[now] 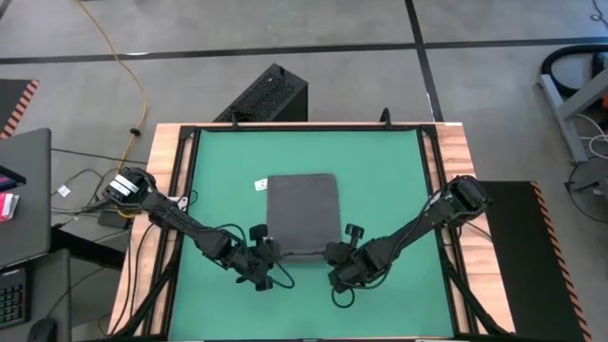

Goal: Roll towel
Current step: Roll the gray towel

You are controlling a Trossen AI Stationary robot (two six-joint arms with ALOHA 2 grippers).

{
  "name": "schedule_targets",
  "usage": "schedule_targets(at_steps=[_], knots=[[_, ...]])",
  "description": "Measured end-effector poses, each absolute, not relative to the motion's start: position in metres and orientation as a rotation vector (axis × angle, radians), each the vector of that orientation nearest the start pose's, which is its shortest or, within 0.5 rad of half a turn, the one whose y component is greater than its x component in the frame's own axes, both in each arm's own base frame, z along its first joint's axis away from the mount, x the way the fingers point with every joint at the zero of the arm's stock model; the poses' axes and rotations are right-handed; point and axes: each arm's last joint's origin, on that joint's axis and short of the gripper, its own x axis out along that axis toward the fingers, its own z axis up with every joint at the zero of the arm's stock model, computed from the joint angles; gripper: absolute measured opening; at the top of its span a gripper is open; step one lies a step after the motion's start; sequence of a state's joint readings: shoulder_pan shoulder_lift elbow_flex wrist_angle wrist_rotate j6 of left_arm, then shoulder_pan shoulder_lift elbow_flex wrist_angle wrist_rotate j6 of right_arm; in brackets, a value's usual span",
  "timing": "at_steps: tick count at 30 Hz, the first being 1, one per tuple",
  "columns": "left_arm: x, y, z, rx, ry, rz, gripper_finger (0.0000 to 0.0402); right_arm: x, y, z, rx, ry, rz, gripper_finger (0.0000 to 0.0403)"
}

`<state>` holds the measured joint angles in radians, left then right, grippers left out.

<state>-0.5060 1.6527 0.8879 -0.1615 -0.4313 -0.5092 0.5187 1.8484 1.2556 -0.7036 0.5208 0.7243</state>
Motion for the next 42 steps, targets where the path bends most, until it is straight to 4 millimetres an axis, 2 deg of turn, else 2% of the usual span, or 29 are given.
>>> schedule_targets(at_steps=[11,17,22,26,29,32,36,38,42], knots=[[0.287,-0.123,0.162,0.02,0.851,0.2,0.0,0.327,0.13,0.186,-0.049,1.057,-0.424,0.0016],[0.293,-0.103,0.161,0.043,0.872,0.258,0.0,0.328,0.109,0.19,-0.072,1.105,-0.461,0.0016],[0.298,-0.095,0.163,0.079,0.847,0.279,0.0,0.332,0.097,0.189,-0.079,1.136,-0.445,0.0016],[0.298,-0.11,0.166,0.07,0.802,0.194,0.0,0.329,0.111,0.19,-0.1,1.124,-0.401,0.0016],[0.292,-0.133,0.17,0.069,0.764,0.099,0.0,0.322,0.135,0.19,-0.096,1.111,-0.313,0.0017],[0.281,-0.153,0.18,-0.006,0.729,0.017,0.0,0.312,0.161,0.192,-0.06,1.092,-0.235,0.0017],[0.269,-0.173,0.19,-0.072,0.685,-0.027,0.0,0.304,0.186,0.2,-0.009,1.066,-0.176,0.0017],[0.266,-0.178,0.191,-0.08,0.671,-0.033,0.0,0.303,0.193,0.205,-0.006,1.05,-0.152,0.0017],[0.265,-0.176,0.19,-0.101,0.686,-0.008,0.0,0.308,0.192,0.211,0.002,1.041,-0.147,0.0017]])
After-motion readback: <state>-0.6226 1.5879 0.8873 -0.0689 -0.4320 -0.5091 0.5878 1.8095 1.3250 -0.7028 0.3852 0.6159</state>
